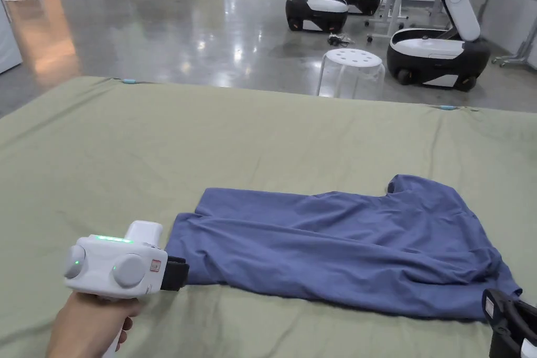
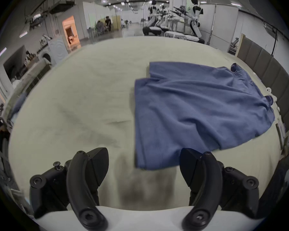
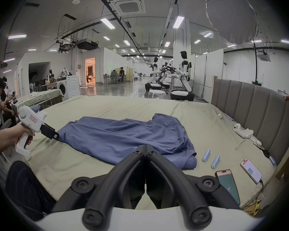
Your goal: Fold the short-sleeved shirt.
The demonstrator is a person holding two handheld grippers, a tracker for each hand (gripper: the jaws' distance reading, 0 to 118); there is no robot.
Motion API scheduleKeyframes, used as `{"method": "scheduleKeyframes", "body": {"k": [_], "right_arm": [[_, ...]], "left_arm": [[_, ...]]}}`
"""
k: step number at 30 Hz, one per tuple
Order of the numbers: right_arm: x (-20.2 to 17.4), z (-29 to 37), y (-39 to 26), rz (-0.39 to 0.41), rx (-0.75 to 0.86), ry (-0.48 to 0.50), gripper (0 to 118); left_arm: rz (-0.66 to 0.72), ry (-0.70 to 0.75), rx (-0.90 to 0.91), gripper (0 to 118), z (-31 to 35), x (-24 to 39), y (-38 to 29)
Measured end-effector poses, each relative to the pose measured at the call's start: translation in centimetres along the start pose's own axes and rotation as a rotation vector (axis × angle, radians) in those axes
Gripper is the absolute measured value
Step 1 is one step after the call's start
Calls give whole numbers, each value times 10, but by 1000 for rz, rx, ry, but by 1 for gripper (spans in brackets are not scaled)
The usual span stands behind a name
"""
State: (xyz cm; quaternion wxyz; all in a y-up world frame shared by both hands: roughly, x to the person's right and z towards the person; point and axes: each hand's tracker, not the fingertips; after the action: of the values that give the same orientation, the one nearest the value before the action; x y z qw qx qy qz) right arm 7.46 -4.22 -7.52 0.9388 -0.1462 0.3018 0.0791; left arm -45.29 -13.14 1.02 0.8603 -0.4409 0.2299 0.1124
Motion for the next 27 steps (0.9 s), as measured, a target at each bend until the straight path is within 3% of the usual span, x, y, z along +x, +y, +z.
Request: {"method": "scheduleKeyframes", "body": {"k": [2, 3, 4, 5, 10, 13, 16, 17, 18, 20, 21, 22, 26, 27], "right_arm": [[5, -5, 1, 1, -22, -15, 0], [9, -7, 1, -1, -32, -16, 0], [12, -9, 1, -1, -40, -20, 0], [15, -11, 1, 3, -47, -41, 0], [45, -34, 7, 2, -154, -102, 0], [73, -53, 7, -42, -221, -113, 1], [101, -84, 1, -59, -351, -156, 19], [108, -96, -3, -67, -383, -161, 31], [116, -108, -7, -77, -401, -147, 49], [123, -131, -15, -69, -453, -124, 71], [125, -143, -19, -57, -474, -123, 97], [126, -154, -25, -45, -482, -127, 109], [126, -184, -40, -40, -526, -105, 109], [127, -188, -43, -58, -534, -96, 99]], "left_arm": [[33, -107, -16, 47, -7, 4, 1], [27, -114, -11, 28, -9, 6, 1], [-11, -52, -17, 18, -8, 11, 1], [-65, 2, 6, 17, -4, 16, -1], [-55, -23, 63, 13, 22, 21, 5], [-79, -39, 136, 13, 55, 32, 7], [-83, -55, 175, 13, 77, 37, 14], [-78, -57, 170, 13, 77, 37, 18], [-76, -63, 172, 13, 80, 38, 19], [-78, -64, 183, 13, 82, 42, 21], [-81, -60, 176, 13, 77, 42, 24], [-82, -60, 172, 13, 76, 43, 24], [-79, -53, 155, 13, 66, 44, 24], [-76, -55, 150, 13, 65, 45, 23]]}}
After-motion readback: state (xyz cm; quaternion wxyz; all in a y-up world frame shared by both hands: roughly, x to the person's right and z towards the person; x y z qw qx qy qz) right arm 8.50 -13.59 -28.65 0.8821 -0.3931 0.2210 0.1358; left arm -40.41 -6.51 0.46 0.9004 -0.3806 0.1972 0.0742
